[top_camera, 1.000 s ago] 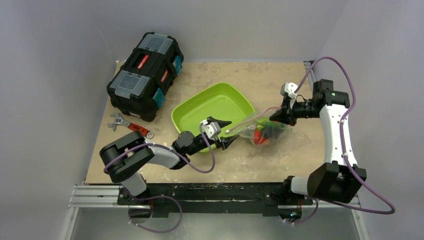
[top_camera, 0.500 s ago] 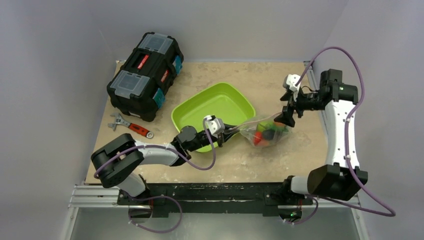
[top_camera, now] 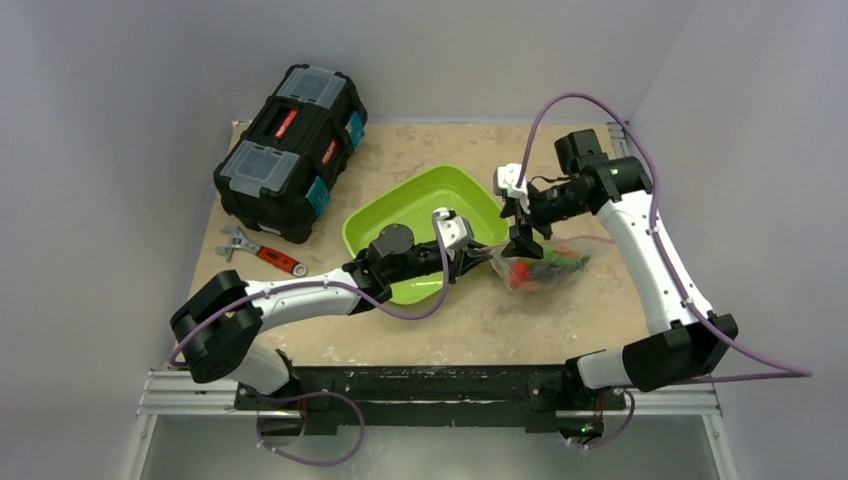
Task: Open the zip-top bag and remove the fake food
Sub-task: Pick up the zipper food storage bag at the corner of the board.
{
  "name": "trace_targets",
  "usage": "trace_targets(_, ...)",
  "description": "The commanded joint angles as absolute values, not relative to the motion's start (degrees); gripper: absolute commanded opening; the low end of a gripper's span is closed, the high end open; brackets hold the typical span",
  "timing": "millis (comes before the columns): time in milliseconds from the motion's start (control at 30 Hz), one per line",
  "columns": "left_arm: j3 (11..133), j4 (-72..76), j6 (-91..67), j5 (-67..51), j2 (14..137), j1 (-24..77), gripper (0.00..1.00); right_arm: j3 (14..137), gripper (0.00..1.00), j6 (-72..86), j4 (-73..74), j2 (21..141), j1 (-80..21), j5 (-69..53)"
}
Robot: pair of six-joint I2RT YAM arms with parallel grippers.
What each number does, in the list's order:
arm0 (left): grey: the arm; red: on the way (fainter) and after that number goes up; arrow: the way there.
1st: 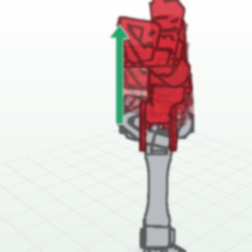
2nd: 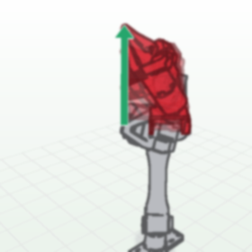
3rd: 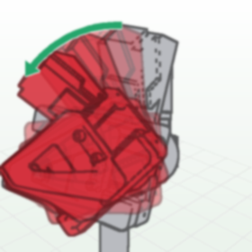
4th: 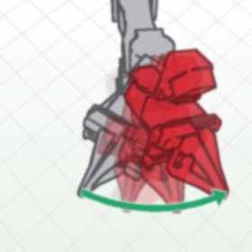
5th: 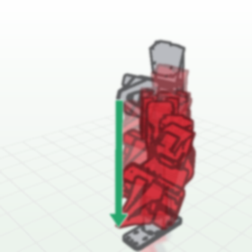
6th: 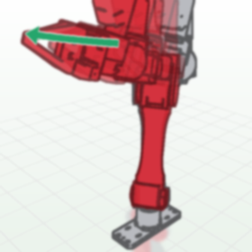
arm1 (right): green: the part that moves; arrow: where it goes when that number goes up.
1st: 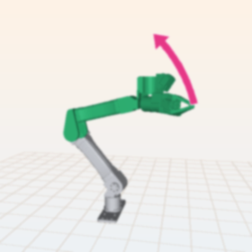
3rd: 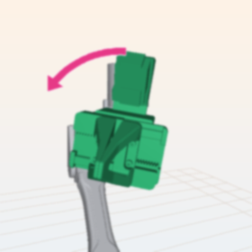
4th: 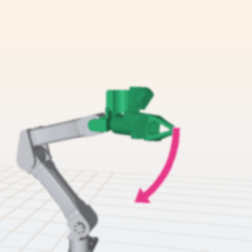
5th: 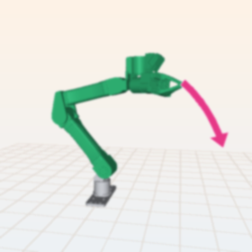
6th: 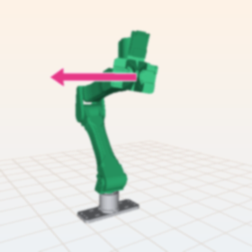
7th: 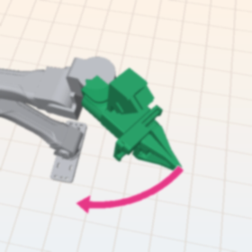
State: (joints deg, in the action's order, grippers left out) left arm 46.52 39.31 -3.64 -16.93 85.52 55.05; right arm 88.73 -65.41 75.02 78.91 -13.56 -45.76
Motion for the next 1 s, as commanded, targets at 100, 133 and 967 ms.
trace_targets(100,48.55,36.64,-4.41,-19.76,82.03,55.02,0.00,84.89,0.59,-60.35,71.22,78.49,-15.10,-42.84)
trace_targets(133,48.33,37.32,-4.92,-19.92,82.00,55.02,0.00,84.25,0.46,-59.71,70.37,77.93,-15.07,-42.47)
trace_targets(967,34.56,81.56,-12.48,-21.03,90.98,50.94,0.83,84.21,0.00,-62.23,74.74,74.87,-14.90,-54.18)
